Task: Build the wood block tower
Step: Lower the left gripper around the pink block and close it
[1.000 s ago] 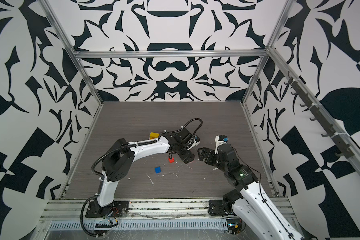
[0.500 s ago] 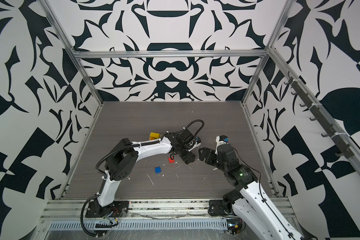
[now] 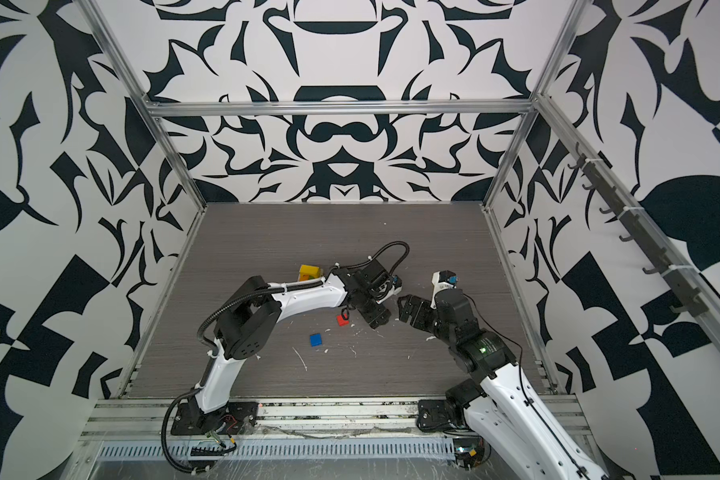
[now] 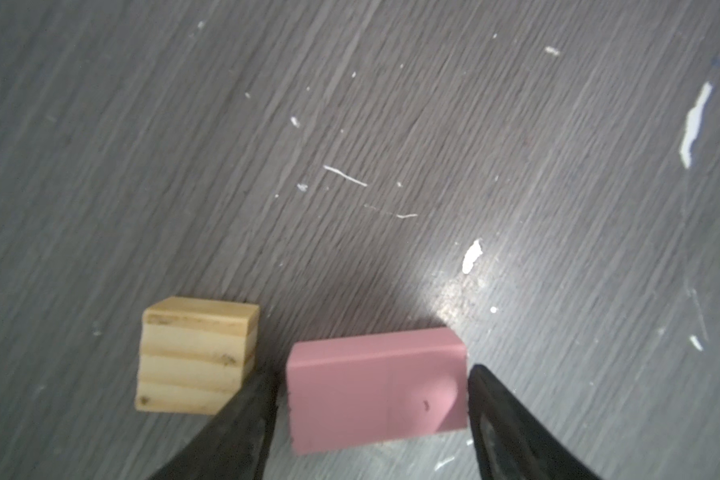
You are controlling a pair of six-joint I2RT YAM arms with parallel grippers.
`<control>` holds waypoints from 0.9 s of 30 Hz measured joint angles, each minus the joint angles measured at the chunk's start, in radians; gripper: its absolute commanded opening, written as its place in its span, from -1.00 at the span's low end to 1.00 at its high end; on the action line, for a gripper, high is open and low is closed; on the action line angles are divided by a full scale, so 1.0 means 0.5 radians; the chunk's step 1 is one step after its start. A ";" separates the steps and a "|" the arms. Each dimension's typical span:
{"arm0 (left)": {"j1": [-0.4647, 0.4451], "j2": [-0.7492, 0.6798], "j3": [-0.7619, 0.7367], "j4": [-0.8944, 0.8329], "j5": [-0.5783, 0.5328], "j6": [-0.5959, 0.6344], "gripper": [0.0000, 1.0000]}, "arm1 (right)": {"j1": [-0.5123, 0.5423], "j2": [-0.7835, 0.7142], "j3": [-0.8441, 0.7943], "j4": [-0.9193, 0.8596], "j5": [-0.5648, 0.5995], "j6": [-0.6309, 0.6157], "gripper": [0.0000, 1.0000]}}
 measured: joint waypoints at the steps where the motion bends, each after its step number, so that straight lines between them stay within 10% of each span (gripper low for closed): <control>1: -0.002 0.000 0.000 0.000 -0.010 0.000 0.42 | 0.000 0.000 0.000 0.000 0.000 0.001 0.90; 27: -0.047 0.031 0.031 -0.021 -0.201 -0.020 0.29 | 0.000 0.005 -0.004 0.005 -0.001 0.002 0.89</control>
